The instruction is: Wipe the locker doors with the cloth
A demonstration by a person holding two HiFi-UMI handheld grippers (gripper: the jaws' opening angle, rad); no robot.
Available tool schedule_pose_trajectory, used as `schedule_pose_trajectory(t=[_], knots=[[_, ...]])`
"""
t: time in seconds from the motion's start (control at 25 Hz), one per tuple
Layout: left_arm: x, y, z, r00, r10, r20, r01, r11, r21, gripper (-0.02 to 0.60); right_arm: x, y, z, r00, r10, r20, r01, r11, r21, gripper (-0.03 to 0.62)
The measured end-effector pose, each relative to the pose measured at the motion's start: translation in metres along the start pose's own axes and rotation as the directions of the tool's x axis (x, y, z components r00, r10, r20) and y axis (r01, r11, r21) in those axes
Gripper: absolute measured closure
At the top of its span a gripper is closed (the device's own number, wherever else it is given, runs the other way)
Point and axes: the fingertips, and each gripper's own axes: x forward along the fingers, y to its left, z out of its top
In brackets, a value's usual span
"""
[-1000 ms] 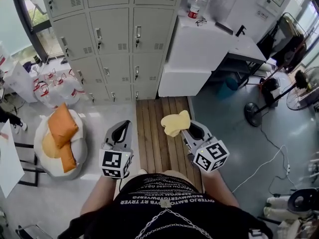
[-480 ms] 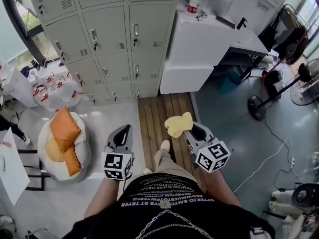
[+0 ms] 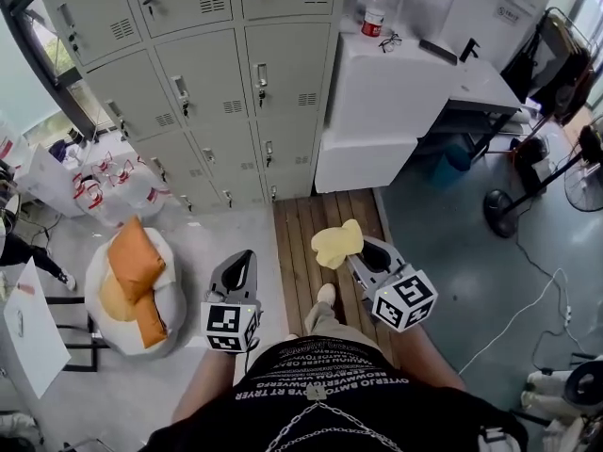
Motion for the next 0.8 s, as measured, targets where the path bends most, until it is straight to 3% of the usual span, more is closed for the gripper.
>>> schedule_pose_trajectory(t=[0.4,0.8], knots=[[0.072,0.017,0.021,1.000,0.001,-0.021,-0.001,1.000,0.010,0.575,0.042,-0.058,0.015,1.000,0.006,-0.006,-0.006,1.000,0.001,0.520],[0.148,0.008,0.051,1.000,-0.013,-0.021,0.013,0.999,0.030,0.575,0.069,-0.124,0.033,1.000,0.023,-0.018,-0.022,1.000,0.009,0.520]])
